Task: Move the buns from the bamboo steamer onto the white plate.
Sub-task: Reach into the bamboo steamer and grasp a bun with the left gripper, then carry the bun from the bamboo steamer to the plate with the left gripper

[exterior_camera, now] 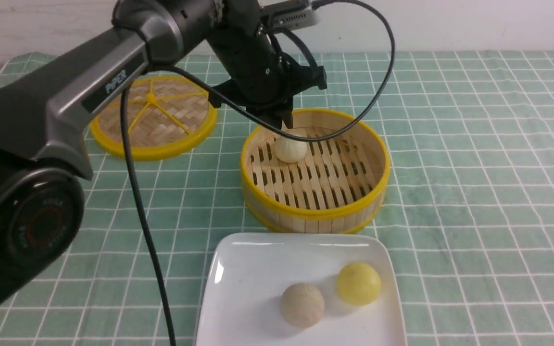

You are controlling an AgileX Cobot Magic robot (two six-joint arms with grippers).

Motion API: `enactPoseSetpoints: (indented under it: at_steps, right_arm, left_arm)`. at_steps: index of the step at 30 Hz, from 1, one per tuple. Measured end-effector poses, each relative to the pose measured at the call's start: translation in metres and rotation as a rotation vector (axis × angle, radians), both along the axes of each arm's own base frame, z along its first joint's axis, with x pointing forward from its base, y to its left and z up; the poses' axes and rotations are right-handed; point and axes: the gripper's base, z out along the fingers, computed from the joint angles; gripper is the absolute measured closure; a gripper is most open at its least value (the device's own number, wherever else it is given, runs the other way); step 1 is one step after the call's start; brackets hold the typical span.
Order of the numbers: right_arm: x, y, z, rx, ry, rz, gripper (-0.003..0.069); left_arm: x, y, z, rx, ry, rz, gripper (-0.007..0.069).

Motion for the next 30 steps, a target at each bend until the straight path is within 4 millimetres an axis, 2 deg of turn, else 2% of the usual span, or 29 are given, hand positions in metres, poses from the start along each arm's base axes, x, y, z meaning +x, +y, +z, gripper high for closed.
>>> enactPoseSetpoints:
  at_steps: [1, 2, 6, 10, 13, 16, 19, 21, 23, 24, 25, 28, 30]
  right_arm:
    - [0.000, 0.000, 0.000, 0.000, 0.001, 0.000, 0.0589]
    - [-0.001, 0.000, -0.005, -0.007, 0.011, 0.000, 0.0587]
    - [-0.002, -0.001, -0.012, -0.013, 0.031, -0.001, 0.0582]
    - [-0.001, -0.001, -0.011, -0.010, 0.021, -0.002, 0.0577]
    - [0.000, -0.001, -0.011, -0.008, 0.014, -0.003, 0.0573]
    - [0.000, -0.001, -0.011, -0.007, 0.012, -0.004, 0.0573]
    - [0.000, -0.001, -0.011, -0.007, 0.012, -0.004, 0.0573]
    - [0.000, -0.001, -0.011, -0.007, 0.012, -0.004, 0.0573]
    - [0.000, -0.001, -0.011, -0.007, 0.012, -0.004, 0.0568]
    - [0.000, -0.001, -0.011, -0.007, 0.012, -0.004, 0.0568]
    - [0.000, -0.001, -0.011, -0.007, 0.012, -0.004, 0.0566]
    - [0.000, -0.001, -0.011, -0.007, 0.012, -0.004, 0.0562]
    - [0.000, -0.001, -0.011, -0.007, 0.012, -0.004, 0.0559]
  left_arm:
    - [0.001, 0.000, 0.000, 0.000, -0.007, 0.001, 0.0434]
    - [0.007, -0.002, -0.013, 0.016, -0.020, 0.004, 0.0368]
    - [0.020, -0.007, -0.039, 0.017, -0.048, 0.011, 0.0277]
    - [0.027, -0.011, -0.060, 0.008, -0.041, 0.016, 0.0263]
    - [0.028, -0.013, -0.065, -0.006, -0.030, 0.020, 0.0354]
    - [0.027, -0.013, -0.061, -0.018, -0.035, 0.020, 0.0537]
    - [0.025, -0.012, -0.053, -0.015, -0.033, 0.013, 0.0589]
    - [0.017, -0.009, -0.033, -0.015, -0.034, 0.006, 0.0596]
    - [0.005, -0.003, -0.002, -0.009, -0.050, -0.023, 0.0596]
    - [-0.005, 0.003, 0.024, -0.008, -0.080, -0.049, 0.0596]
    - [-0.012, 0.006, 0.038, -0.005, -0.098, -0.069, 0.0596]
    - [-0.057, 0.026, 0.116, 0.007, -0.210, -0.170, 0.0596]
    - [-0.085, 0.039, 0.152, 0.008, -0.251, -0.202, 0.0596]
